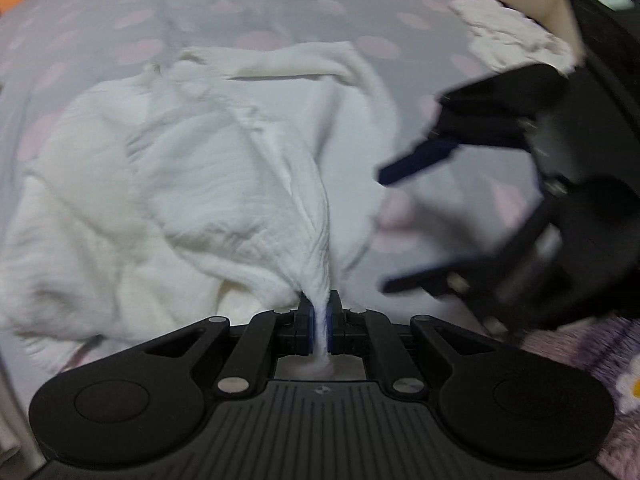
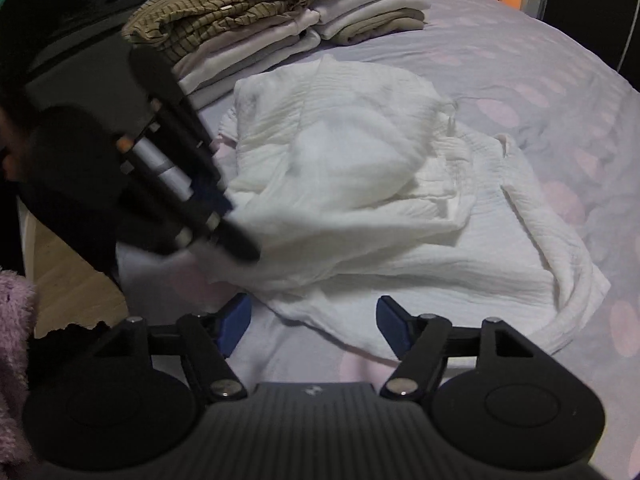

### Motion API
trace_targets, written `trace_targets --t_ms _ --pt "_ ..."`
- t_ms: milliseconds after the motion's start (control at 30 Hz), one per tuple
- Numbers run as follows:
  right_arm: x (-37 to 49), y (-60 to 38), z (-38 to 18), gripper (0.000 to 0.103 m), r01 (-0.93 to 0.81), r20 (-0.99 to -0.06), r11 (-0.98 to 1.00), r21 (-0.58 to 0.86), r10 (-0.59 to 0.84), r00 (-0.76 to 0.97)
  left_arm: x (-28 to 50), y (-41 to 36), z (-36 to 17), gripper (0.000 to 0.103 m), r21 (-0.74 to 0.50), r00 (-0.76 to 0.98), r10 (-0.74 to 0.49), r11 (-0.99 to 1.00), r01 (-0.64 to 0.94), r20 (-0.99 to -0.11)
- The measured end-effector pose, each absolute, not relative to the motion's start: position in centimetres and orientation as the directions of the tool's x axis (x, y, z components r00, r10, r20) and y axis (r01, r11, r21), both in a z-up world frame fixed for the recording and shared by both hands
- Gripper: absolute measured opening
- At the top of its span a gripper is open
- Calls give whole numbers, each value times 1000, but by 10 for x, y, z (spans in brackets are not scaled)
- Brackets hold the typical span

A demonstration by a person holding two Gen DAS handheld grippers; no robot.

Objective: Fold clothes

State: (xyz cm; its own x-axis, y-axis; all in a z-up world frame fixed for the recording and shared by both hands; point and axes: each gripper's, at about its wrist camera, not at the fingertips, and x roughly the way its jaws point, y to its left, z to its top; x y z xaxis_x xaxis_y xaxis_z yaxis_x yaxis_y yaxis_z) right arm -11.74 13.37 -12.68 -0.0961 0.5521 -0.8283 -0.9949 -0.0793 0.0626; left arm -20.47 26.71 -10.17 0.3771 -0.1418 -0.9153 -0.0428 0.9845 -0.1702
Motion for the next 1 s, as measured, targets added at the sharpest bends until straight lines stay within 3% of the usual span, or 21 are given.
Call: trace_targets --t_ms 133,200,267,433,600,700,833,933,967,1000 --pt "-96 137 -125 72 -990 -824 47 130 561 -82 -206 266 -96 14 -130 407 -115 991 -9 -906" --pt "-82 138 -123 72 -970 -813 134 202 575 -90 -208 269 -90 35 -117 428 -101 993 -12 -898" --pt "-71 139 -120 72 -942 -800 206 264 593 -94 -210 273 -84 49 -116 456 -92 993 -26 -885" --pt "-52 144 -115 72 -876 -770 329 353 634 -73 -210 296 -69 54 -115 525 -30 985 -129 -850" --pt "-57 155 -112 69 -889 -761 313 335 647 -59 -213 322 -68 55 -161 537 11 949 -272 -843" --pt "-69 162 -112 51 -910 -755 243 335 647 -106 -207 339 -79 55 -210 541 16 911 -355 -841" --pt "-87 173 -124 51 -943 -785 172 285 607 -126 -203 352 -93 55 -304 567 -17 857 -416 -823" --pt "-94 178 -137 40 -949 -811 147 278 565 -150 -193 353 -104 54 -331 580 -25 840 -430 -815" --pt "-96 179 -141 40 -950 -818 142 279 554 -157 -192 351 -105 44 -336 582 -32 842 -422 -812" --pt "-98 180 -145 40 -950 -824 137 280 542 -164 -192 349 -105 28 -338 586 -38 846 -412 -810"
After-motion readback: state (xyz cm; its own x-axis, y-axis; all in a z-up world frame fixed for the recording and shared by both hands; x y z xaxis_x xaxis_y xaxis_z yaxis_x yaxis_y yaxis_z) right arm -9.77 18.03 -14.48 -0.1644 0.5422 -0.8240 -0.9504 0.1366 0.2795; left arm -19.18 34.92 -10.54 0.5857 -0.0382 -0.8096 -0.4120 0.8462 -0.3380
